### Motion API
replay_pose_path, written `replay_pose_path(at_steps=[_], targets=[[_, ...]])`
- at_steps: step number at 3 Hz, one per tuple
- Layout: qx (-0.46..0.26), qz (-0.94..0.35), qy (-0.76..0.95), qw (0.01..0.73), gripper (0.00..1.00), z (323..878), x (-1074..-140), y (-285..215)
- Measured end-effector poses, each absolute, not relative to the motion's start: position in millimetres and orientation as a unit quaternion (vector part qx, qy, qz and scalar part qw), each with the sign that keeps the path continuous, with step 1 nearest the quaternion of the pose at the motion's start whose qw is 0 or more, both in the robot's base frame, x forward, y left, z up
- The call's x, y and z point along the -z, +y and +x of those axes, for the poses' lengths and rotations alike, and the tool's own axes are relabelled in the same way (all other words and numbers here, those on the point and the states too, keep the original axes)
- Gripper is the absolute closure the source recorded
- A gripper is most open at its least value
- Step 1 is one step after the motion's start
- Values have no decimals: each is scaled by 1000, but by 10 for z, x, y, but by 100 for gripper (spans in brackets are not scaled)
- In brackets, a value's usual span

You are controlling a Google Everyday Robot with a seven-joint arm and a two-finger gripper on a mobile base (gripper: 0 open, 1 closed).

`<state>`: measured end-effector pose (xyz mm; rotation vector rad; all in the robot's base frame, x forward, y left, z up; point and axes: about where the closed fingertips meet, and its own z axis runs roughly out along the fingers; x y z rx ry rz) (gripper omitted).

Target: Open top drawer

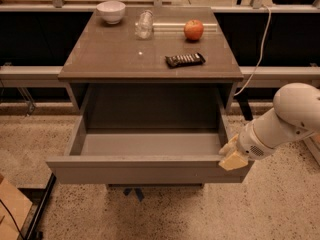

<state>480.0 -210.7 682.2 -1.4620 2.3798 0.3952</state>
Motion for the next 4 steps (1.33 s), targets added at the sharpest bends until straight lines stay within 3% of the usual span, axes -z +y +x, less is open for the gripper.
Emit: replay_pose_path(at_steps=[3,4], targets=[[-140,-514,832,157,13,4788,-6802,-2082],[-141,-514,831,157,0,4785,-6796,-2075]])
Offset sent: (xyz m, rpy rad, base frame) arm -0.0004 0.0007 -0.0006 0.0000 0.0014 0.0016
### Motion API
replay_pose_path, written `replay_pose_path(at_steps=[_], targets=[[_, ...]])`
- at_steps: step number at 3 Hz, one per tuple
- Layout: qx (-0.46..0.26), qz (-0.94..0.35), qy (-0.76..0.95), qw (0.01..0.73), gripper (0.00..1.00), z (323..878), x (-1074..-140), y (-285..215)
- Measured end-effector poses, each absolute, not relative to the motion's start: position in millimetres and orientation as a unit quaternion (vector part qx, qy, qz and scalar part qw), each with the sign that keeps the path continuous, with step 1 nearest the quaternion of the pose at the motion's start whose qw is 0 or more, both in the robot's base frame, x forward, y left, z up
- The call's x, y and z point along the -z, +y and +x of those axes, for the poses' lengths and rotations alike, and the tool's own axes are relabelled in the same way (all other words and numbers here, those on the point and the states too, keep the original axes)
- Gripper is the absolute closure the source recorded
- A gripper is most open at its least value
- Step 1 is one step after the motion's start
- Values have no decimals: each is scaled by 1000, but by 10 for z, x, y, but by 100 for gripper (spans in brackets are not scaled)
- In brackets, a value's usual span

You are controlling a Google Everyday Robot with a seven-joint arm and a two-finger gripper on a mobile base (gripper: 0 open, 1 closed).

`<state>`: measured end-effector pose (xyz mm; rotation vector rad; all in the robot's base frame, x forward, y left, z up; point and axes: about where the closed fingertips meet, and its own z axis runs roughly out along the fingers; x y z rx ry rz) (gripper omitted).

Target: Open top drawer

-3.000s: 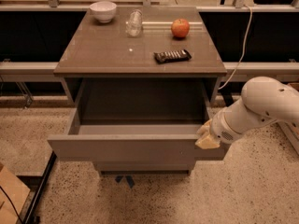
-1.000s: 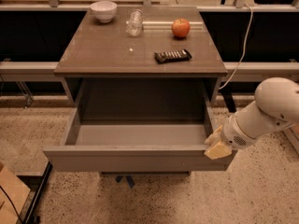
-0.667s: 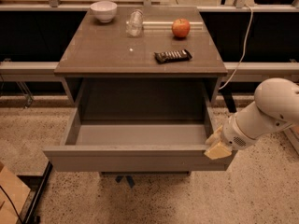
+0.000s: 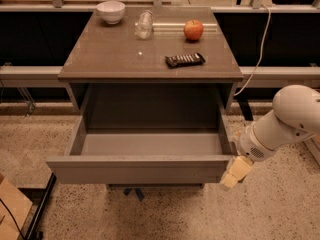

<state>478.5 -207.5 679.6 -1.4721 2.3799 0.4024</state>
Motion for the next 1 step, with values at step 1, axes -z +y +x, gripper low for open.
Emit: replay_pose_path(at_steps=[1], targets=[[-141,-514,831,157,0,4785,-6796,-2075]])
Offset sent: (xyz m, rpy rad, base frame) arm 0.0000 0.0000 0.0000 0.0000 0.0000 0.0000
